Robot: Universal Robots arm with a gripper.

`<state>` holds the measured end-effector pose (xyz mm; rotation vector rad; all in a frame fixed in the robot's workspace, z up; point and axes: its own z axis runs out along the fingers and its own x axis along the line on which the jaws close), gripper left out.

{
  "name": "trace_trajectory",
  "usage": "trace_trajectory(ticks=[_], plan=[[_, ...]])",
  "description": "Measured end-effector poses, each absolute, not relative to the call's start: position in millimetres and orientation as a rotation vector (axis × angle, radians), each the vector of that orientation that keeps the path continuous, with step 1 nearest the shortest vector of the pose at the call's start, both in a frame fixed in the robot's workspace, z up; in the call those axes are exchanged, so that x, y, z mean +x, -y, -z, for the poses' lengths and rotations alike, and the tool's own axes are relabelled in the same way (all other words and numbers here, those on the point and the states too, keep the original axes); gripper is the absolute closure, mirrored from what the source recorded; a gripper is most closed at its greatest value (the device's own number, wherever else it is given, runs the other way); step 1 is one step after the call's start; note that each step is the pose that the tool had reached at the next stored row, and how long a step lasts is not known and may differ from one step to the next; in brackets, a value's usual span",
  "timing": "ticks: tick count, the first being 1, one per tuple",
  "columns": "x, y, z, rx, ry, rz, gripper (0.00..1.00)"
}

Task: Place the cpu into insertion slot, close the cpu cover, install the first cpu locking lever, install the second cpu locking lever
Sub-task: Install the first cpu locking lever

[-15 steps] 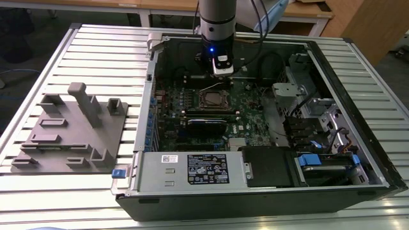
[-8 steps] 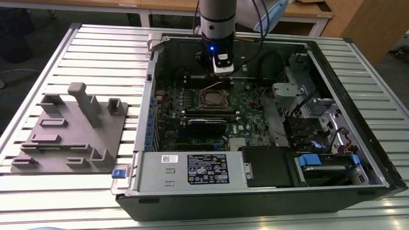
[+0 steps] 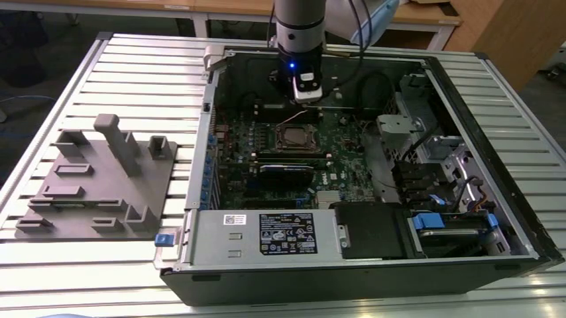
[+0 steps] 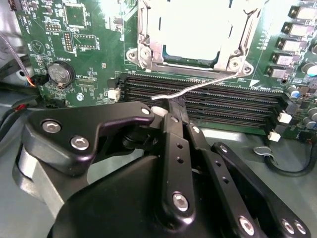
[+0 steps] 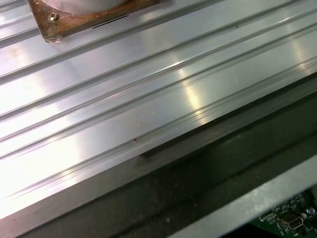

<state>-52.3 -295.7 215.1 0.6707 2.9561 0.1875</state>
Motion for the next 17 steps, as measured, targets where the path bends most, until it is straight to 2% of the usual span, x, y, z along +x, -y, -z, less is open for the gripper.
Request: trace_trajectory(ticks=[17], plan=[[-52.3, 295.6, -227.0, 0.673, -2.958, -0.216, 0.89]])
